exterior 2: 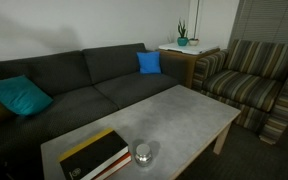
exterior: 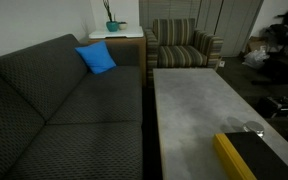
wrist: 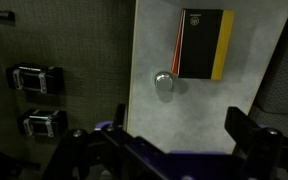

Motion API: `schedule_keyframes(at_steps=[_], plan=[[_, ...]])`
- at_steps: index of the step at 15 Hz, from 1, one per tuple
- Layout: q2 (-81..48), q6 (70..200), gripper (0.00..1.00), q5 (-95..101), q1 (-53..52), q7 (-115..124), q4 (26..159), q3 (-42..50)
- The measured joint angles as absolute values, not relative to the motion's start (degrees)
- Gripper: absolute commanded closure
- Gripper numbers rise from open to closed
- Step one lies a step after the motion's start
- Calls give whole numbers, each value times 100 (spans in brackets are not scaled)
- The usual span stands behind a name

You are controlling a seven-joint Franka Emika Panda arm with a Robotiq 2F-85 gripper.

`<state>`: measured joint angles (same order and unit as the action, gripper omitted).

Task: Remove the lid from the silver candle container

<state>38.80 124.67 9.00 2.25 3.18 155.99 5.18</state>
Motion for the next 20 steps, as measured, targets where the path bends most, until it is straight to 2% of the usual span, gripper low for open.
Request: schedule_keyframes(at_steps=[8,16,20], plan=[[1721,13127,0,102,175,-552,15199,736],[1463,13222,0,100,175,-555,15084,697],[873,14067,0,83,176,-496,15191,636]])
